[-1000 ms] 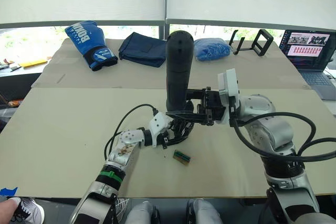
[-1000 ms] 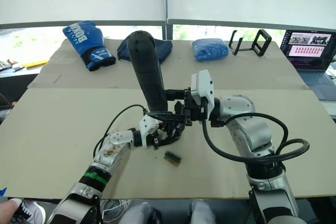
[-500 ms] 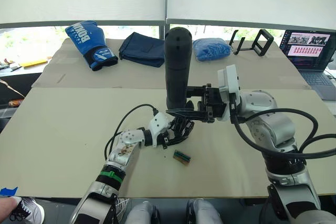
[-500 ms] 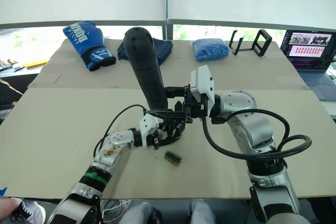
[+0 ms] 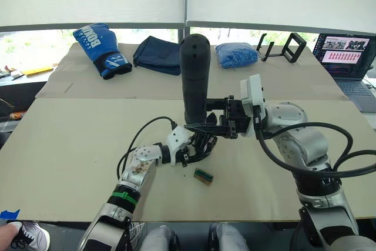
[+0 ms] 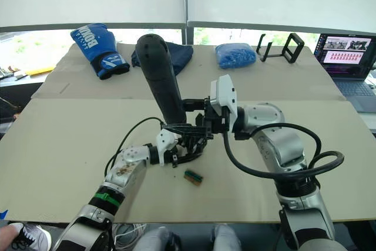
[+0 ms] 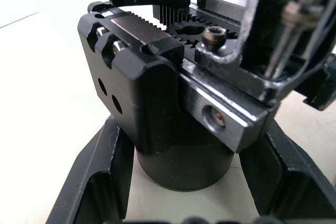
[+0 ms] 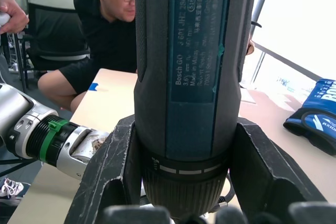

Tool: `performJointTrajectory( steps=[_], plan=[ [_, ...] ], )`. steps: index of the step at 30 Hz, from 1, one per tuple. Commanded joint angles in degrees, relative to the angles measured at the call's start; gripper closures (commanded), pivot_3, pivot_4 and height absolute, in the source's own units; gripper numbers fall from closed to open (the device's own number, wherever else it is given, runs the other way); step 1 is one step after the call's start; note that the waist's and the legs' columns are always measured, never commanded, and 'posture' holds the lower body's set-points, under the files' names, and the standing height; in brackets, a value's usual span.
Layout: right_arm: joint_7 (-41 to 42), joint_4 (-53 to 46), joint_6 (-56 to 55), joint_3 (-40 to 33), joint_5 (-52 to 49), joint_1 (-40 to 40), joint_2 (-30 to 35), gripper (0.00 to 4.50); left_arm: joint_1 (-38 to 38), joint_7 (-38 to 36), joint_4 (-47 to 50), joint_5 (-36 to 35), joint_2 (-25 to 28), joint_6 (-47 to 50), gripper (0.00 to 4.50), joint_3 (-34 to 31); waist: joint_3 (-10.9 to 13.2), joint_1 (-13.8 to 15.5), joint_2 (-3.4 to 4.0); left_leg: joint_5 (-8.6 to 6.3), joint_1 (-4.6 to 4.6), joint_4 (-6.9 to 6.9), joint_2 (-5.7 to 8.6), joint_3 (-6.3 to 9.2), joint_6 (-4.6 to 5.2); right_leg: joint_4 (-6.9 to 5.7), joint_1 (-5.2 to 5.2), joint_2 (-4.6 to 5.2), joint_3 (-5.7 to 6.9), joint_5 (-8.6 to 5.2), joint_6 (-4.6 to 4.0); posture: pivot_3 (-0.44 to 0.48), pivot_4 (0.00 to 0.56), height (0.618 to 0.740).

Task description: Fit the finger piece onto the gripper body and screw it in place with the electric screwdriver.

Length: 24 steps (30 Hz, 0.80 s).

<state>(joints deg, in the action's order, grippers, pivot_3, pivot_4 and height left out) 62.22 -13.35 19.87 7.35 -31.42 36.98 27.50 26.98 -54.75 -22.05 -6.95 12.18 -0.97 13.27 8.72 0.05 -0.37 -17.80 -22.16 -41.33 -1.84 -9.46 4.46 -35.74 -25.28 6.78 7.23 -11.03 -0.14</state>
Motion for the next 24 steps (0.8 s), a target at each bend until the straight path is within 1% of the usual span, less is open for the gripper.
performJointTrajectory(
  steps=[1,14,24],
  plan=[
    [-0.52,-2.42,-0.58,-0.9,-0.17,0.33,0.0,2.59,-1.29,-0.48,-0.84,0.52,-0.31,1.09,2.2,1.45,0.0,0.0,0.0,0.0,0.0,0.0,0.0,-0.01,0.0,0.0,0.0,0.0,0.0,0.0,0.0,0.0,0.15,0.74],
    [-0.54,-2.14,-0.26,-0.48,0.76,0.57,0.47,2.59,-1.42,-0.38,-0.71,0.41,-0.4,1.29,2.2,1.42,0.0,0.0,0.0,0.0,0.0,0.0,0.0,0.0,0.0,0.0,0.0,0.0,0.0,0.0,0.0,0.0,0.15,0.74],
    [-3.04,0.4,-0.55,-0.29,2.26,-0.78,-0.76,2.59,-1.72,-0.37,-0.58,0.35,-0.48,1.42,2.2,1.49,-0.01,0.02,0.01,0.0,0.04,0.01,0.0,0.0,0.0,0.0,0.03,0.04,0.0,0.0,0.0,0.0,0.15,0.74]
  ],
)
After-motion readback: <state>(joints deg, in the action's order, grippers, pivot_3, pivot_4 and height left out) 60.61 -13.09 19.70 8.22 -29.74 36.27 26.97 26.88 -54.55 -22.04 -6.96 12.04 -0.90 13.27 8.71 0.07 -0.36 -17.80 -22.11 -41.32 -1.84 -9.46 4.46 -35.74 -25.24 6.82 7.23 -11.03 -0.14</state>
